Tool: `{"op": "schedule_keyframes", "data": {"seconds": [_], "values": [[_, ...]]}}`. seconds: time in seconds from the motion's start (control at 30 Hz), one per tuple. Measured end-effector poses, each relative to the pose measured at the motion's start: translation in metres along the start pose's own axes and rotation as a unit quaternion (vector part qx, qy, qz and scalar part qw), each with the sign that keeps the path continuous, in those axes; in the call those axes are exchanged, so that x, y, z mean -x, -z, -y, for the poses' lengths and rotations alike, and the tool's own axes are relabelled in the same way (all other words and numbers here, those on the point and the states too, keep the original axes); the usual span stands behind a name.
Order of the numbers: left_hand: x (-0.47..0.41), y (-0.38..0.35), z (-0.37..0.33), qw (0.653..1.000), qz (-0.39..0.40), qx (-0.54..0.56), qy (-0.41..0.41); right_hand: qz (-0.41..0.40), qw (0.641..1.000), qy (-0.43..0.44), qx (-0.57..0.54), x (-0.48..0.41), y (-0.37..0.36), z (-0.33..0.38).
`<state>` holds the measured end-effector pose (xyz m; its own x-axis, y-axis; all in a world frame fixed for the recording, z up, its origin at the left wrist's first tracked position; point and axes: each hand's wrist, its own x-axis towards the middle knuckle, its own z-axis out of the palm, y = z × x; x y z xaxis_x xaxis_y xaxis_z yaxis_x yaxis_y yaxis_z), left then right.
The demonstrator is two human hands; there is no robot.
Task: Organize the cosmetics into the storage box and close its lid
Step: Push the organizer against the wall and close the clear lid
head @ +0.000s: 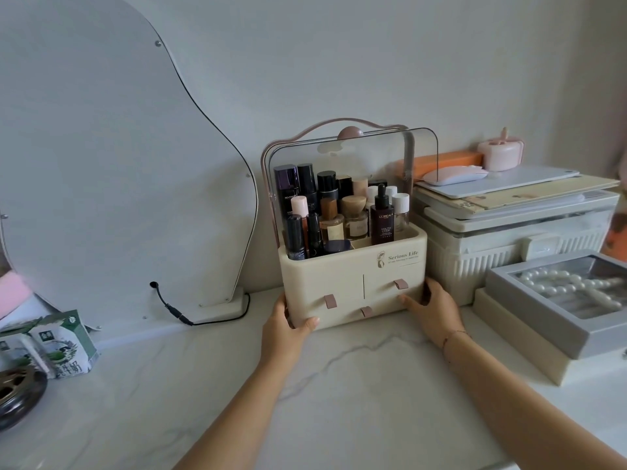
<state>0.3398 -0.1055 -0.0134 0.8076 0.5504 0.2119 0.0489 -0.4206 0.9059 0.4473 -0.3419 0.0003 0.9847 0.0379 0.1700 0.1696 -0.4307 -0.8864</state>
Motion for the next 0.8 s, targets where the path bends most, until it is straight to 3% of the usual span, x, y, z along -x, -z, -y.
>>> {"op": "schedule_keyframes", "data": {"seconds": [0.13, 0.2, 0.27, 0.33, 0.5, 0.63, 0.8], "values": [[0.008, 0.008, -0.033, 0.999, -0.040, 0.013, -0.010, -0.123, 0.980, 0.085, 0.135, 0.020, 0.014, 0.026], [0.006, 0.016, -0.064, 0.995, -0.057, 0.048, -0.058, -0.210, 0.957, 0.177, 0.098, 0.025, 0.026, 0.052], [-0.002, 0.024, -0.096, 0.987, -0.073, 0.083, -0.112, -0.244, 0.935, 0.255, 0.028, 0.019, 0.039, 0.085], [-0.015, 0.029, -0.123, 0.981, -0.080, 0.097, -0.146, -0.215, 0.933, 0.287, -0.018, 0.005, 0.050, 0.117], [-0.028, 0.032, -0.150, 0.979, -0.061, 0.090, -0.175, -0.093, 0.967, 0.222, -0.085, -0.025, 0.055, 0.149], [-0.015, 0.030, -0.145, 0.974, -0.056, 0.111, -0.189, -0.075, 0.966, 0.220, -0.109, -0.019, 0.048, 0.131], [-0.004, 0.022, -0.118, 0.983, -0.040, 0.102, -0.148, -0.043, 0.971, 0.190, -0.139, -0.005, 0.031, 0.092]]}}
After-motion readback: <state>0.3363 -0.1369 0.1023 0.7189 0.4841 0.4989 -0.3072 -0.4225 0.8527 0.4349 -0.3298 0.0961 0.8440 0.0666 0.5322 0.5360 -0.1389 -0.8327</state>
